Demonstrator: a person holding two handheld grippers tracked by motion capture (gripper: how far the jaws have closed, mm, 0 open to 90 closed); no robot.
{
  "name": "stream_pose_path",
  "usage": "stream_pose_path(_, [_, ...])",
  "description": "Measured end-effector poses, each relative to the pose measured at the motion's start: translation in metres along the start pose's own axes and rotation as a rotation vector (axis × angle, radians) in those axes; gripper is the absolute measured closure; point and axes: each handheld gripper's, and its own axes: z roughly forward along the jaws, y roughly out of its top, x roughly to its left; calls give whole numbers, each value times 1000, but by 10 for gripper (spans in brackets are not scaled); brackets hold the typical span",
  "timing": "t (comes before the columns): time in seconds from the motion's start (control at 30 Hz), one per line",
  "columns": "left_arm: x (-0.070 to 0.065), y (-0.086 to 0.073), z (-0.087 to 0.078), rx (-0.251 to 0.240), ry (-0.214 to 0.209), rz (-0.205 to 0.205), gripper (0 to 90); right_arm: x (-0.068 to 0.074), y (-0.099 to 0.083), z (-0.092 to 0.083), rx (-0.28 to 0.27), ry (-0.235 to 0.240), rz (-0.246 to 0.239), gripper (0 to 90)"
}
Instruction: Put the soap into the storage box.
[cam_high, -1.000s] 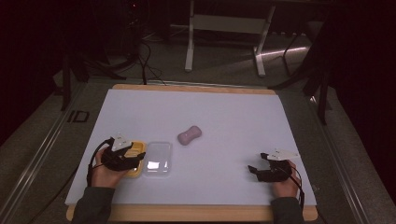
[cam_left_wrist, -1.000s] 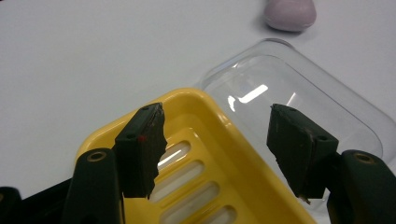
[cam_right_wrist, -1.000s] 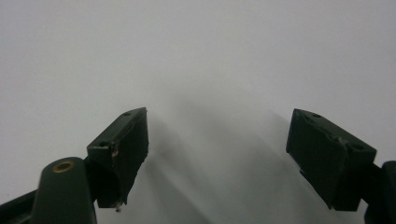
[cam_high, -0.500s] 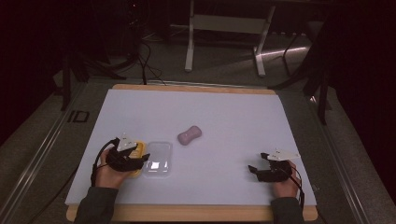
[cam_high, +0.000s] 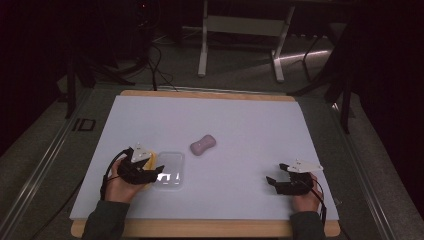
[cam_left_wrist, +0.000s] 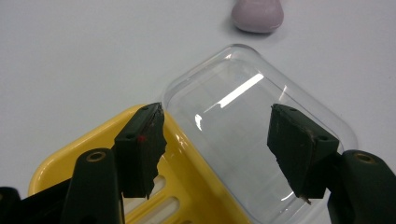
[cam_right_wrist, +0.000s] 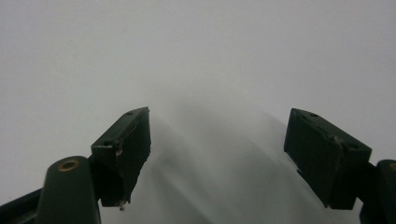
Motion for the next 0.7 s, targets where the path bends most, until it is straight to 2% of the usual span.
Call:
stream_pose_path(0.23, [-4, 4, 1, 9, -17, 14, 383, 1, 0, 1, 5, -7, -7, 225])
stream_pose_path(0.43, [-13, 10, 6, 20, -38, 43, 385, 2, 0, 0, 5, -11, -10, 225])
stream_pose_path(0.53, [-17, 13, 7, 8, -80, 40, 385, 2, 0, 0, 4, -13, -15, 225])
stream_pose_path(0.7, [-20, 19, 6, 10, -88, 51, 385, 2, 0, 0, 3, -14, -19, 225])
